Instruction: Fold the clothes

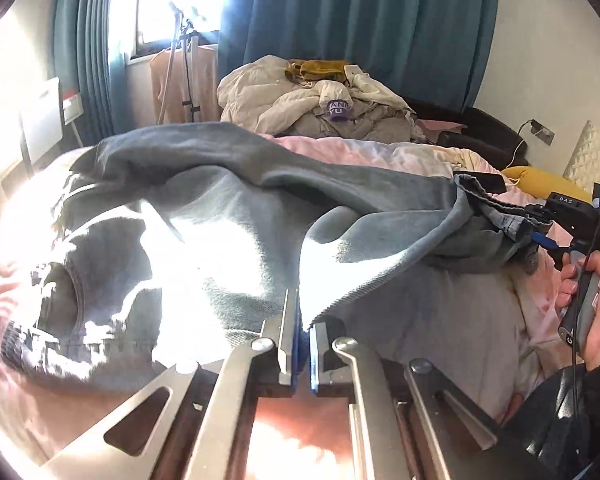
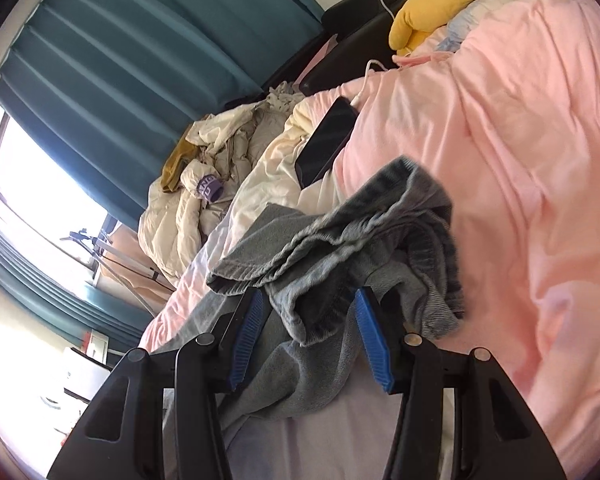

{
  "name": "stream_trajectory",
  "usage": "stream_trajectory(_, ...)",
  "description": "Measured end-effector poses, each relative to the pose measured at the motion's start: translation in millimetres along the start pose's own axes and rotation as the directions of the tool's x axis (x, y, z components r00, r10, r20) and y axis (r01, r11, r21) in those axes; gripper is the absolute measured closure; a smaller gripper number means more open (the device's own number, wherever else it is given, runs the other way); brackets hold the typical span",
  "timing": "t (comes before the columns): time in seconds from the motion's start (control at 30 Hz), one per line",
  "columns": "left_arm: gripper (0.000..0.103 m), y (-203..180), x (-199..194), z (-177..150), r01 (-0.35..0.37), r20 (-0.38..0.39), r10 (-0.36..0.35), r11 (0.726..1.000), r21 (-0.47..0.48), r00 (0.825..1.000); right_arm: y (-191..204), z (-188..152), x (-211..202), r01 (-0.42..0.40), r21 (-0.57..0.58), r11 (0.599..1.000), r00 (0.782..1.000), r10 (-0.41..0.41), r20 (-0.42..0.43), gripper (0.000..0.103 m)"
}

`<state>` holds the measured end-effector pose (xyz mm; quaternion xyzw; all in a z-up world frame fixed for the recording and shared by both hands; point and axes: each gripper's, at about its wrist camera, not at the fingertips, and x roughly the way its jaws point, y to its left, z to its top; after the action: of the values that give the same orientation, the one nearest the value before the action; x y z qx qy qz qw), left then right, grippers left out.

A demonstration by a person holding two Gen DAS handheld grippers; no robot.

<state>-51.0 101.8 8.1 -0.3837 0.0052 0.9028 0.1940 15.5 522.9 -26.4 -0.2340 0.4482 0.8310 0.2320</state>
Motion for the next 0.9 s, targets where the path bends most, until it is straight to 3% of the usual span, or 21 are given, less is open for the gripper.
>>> stream_trajectory(0.07,0.1,11,1,-13,0.009,-0.023,-0.011,0.998,-0.058,1.0,2,1,-4,-0.005,-0.012,1.0,1.0,0.005,-0.006,0.053)
stream_trajectory(0.13,0.1,16,7,-21,0.001,-0.043,-0.004,0.997,-0.077,0.999,9,0,3,-0.046,-0.034,0.998,0.996,0.044,-0.075,0.053)
stream_trajectory(0.2,0.1,19,10,-27,-0.002,-0.059,-0.004,0.996,-0.087,0.998,20,-8,18,-0.102,-0.059,0.993,0.981,0.091,-0.172,0.053)
stream_trajectory(0.27,0.1,18,8,-28,0.008,-0.046,-0.012,0.995,-0.095,0.999,33,-18,34,-0.146,-0.085,0.986,0.958,0.12,-0.26,0.045)
stream_trajectory(0.4,0.1,23,7,-30,0.023,-0.03,-0.027,0.992,-0.123,0.999,61,-33,62,-0.19,-0.117,0.975,0.929,0.14,-0.342,0.045)
stream_trajectory(0.63,0.1,29,12,-31,0.028,-0.016,-0.03,0.99,-0.137,0.999,102,-39,102,-0.1,-0.293,0.951,0.953,0.006,-0.304,0.04)
stream_trajectory(0.77,0.1,30,12,-29,0.032,0.008,-0.031,0.989,-0.142,0.999,106,-44,128,-0.016,-0.373,0.928,0.952,-0.1,-0.288,0.04)
stream_trajectory(0.83,0.1,31,10,-27,0.041,0.026,-0.038,0.988,-0.146,0.999,107,-47,135,0.021,-0.42,0.907,0.954,-0.144,-0.263,0.042)
stream_trajectory(0.9,0.1,32,8,-25,0.053,0.046,-0.046,0.987,-0.149,0.998,108,-52,137,0.05,-0.462,0.886,0.954,-0.179,-0.24,0.055)
